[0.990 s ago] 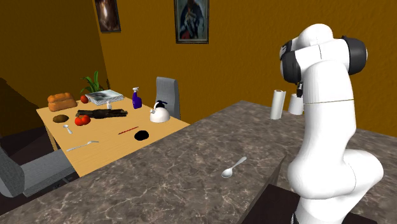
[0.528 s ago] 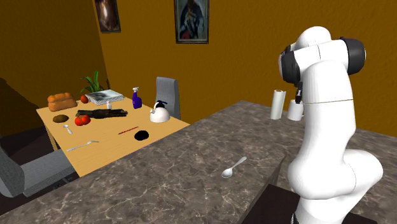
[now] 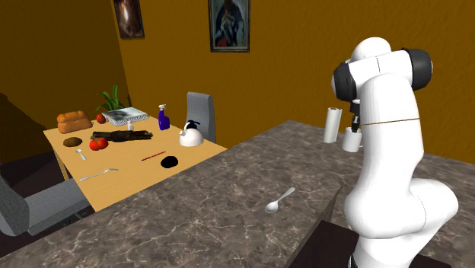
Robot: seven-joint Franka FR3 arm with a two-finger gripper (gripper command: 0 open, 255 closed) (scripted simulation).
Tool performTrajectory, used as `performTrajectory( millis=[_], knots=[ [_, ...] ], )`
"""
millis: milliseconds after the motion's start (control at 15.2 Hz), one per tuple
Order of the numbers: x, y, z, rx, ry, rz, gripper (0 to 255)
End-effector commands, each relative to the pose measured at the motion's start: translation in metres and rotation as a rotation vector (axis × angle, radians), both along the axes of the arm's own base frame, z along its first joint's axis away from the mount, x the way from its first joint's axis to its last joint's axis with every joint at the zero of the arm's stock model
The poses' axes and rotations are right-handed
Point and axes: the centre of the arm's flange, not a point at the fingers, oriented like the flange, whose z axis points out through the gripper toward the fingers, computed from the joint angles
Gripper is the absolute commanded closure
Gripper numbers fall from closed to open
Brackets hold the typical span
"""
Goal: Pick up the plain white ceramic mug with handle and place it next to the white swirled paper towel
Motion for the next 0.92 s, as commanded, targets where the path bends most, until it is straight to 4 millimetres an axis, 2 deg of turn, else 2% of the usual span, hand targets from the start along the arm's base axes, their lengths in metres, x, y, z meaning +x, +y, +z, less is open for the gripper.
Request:
performTrajectory(
  millis=[0,528,858],
  knots=[
    [0.000,0.001,-0.010,-0.001,0.000,0.000,255],
    [0.000,0.001,-0.052,-0.001,0.000,0.000,255],
    [0.000,0.001,-0.055,-0.001,0.000,0.000,255]
  ],
)
